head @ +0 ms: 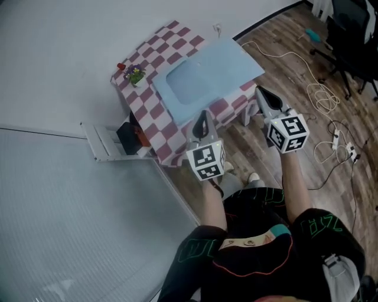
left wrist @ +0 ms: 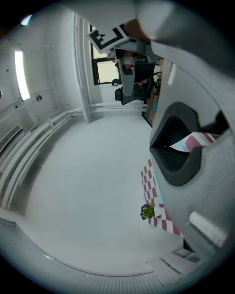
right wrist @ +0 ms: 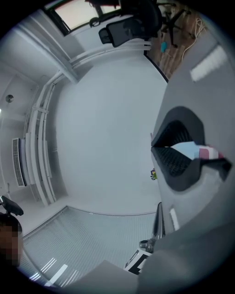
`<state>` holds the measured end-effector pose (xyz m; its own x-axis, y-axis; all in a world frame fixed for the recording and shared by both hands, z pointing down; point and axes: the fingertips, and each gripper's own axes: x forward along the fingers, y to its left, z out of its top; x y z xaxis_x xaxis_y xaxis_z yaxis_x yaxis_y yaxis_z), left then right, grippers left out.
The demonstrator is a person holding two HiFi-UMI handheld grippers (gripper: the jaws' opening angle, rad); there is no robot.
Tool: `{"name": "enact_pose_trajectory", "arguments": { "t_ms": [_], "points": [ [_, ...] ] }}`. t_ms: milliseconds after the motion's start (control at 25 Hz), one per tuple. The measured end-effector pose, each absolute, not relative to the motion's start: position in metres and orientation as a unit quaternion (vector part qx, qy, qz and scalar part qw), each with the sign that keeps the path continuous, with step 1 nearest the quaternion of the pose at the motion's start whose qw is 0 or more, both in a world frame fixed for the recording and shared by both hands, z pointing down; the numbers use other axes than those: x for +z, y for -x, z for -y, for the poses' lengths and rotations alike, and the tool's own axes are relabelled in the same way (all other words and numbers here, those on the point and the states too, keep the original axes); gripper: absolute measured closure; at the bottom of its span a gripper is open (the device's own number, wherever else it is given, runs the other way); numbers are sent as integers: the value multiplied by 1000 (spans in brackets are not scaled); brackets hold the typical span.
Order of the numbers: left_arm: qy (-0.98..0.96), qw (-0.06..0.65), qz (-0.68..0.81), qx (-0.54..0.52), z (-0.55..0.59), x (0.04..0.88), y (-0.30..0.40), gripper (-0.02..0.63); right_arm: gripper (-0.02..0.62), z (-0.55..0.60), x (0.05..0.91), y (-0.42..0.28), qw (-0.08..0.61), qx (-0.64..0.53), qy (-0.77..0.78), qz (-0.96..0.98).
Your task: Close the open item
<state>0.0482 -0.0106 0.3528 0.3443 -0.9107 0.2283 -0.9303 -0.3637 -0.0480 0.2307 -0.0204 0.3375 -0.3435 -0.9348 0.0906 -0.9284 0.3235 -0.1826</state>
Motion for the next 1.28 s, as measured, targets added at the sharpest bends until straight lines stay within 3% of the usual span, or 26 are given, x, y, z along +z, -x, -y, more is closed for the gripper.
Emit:
{"name": "enact_pose_trajectory", "arguments": {
  "t_ms": [240,520,920,1280],
  "points": [
    [-817,84,560,110,60,385,-43,597,592,57,359,-224,-4,-116,571,-813],
    [-851,100,503,113,152,405,-85,597,592,130,378,-268,-10,-131,627,-768],
    [-837,140,503,164,249,449,-45,598,592,217,437,-227,-32,-195,618,-761],
    [-857,152,459,178,291,463,-75,597,592,247,448,-252,-44,-204,649,-732]
  ]
}}
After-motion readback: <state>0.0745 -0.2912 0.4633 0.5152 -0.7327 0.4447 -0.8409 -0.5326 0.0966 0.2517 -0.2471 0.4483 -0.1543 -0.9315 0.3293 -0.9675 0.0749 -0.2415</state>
